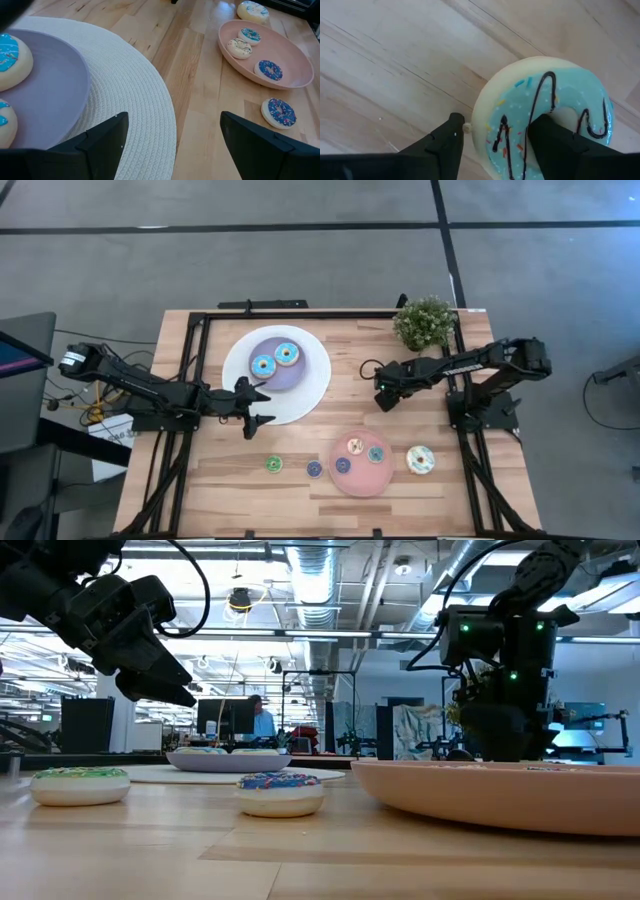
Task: Pick & Place donuts
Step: Put the big light green donut on the purple plate
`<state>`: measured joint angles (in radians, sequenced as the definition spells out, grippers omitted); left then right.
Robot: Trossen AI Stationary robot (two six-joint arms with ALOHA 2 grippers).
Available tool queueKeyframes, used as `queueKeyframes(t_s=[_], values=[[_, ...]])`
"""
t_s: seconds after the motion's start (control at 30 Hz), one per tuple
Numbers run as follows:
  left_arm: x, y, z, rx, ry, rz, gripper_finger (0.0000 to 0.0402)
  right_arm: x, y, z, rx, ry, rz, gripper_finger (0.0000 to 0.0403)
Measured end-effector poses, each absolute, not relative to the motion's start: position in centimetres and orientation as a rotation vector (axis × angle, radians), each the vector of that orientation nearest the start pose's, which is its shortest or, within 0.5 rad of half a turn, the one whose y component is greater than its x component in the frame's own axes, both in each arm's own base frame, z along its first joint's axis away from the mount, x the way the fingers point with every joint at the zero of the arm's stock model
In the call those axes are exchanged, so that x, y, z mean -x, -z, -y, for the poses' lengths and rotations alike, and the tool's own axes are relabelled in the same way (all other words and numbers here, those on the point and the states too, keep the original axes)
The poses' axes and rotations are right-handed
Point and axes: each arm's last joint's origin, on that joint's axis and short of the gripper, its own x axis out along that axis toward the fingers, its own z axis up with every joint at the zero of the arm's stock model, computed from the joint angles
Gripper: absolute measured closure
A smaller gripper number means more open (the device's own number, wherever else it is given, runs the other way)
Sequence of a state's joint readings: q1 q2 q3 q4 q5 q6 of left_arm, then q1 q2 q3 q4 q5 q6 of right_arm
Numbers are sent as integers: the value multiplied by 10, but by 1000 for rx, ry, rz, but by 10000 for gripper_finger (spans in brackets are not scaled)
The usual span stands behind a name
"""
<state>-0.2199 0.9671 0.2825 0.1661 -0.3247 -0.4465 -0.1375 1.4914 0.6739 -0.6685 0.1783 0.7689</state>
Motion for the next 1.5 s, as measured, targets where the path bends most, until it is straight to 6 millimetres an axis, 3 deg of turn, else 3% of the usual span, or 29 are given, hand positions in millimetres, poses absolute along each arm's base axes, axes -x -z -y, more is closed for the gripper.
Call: queueKeyframes(t_s=[0.5,0.97,1.13,1.37,1.5], values=[[-178,-165,30,299,-210,-467,93,-215,-136,35,-593,815,-1300,224],[-178,-165,30,300,-210,-466,93,-218,-164,33,-638,767,-1126,227],[-178,-165,30,300,-211,-466,93,-243,-181,24,-667,613,-937,229],[-178,-165,30,274,-207,-467,93,-286,-230,13,-611,371,-552,230],[-178,-167,30,257,-200,-460,93,-316,-250,13,-537,322,-492,230]])
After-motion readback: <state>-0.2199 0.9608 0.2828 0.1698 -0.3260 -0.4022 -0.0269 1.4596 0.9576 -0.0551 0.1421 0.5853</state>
